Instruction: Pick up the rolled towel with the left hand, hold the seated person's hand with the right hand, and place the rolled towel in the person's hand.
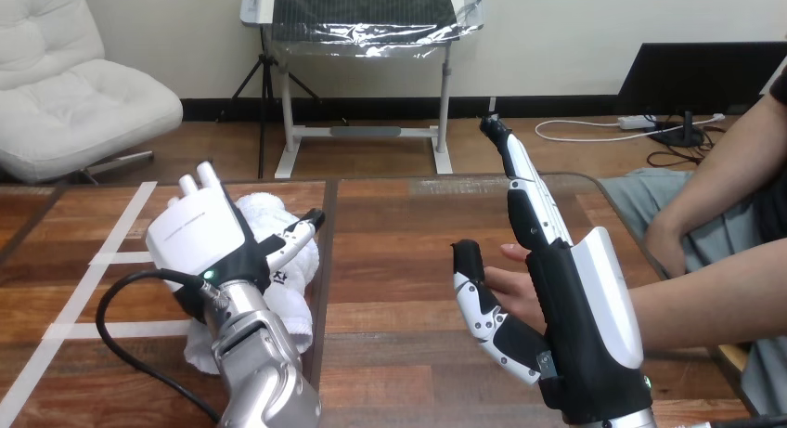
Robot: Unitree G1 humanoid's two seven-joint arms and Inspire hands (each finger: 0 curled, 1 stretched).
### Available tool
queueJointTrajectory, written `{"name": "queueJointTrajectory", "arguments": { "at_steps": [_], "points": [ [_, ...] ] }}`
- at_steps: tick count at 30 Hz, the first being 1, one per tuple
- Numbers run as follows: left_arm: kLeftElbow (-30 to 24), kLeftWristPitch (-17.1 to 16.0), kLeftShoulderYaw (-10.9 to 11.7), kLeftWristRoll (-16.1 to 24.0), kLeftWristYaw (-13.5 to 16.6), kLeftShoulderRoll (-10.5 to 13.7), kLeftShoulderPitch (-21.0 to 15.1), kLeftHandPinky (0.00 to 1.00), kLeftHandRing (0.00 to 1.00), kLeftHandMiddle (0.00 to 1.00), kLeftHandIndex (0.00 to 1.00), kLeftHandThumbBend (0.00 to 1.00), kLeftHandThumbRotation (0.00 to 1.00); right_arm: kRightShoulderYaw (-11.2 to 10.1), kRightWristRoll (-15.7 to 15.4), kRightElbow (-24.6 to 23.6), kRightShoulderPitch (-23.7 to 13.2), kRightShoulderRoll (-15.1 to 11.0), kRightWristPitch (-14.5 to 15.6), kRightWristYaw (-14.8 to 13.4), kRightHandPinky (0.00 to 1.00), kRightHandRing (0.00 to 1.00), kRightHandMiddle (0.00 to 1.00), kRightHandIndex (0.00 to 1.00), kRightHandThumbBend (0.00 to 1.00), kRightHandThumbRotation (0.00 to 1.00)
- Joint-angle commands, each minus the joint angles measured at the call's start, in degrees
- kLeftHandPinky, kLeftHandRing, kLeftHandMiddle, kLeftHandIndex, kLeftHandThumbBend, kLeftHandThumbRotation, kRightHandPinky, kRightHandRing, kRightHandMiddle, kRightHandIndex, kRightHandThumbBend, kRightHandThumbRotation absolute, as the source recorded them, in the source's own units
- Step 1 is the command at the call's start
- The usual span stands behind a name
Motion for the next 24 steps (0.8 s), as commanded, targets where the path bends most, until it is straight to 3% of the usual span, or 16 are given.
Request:
{"name": "queueJointTrajectory", "arguments": {
  "at_steps": [1, 16, 24],
  "points": [
    [1.77, 0.58, -0.40, -0.63, 0.39, 1.79, -5.47, 0.89, 0.94, 1.00, 1.00, 0.92, 0.88, -0.39, 0.08, -3.28, -1.97, 0.03, 0.88, 0.47, 1.00, 1.00, 1.00, 1.00, 0.00, 0.00],
    [4.97, 2.31, -1.31, -3.39, -0.76, 2.79, -7.14, 0.91, 0.95, 1.00, 1.00, 0.95, 0.89, -0.60, 0.71, -4.37, -1.59, -0.37, 2.35, 2.17, 1.00, 1.00, 1.00, 1.00, 0.00, 0.00],
    [7.34, 3.08, -2.32, -3.89, -1.64, 3.29, -8.17, 0.86, 0.92, 0.97, 0.99, 0.96, 0.91, -0.69, 1.09, -4.70, -1.60, -0.63, 2.55, 2.87, 1.00, 1.00, 1.00, 1.00, 0.00, 0.00]
  ]
}}
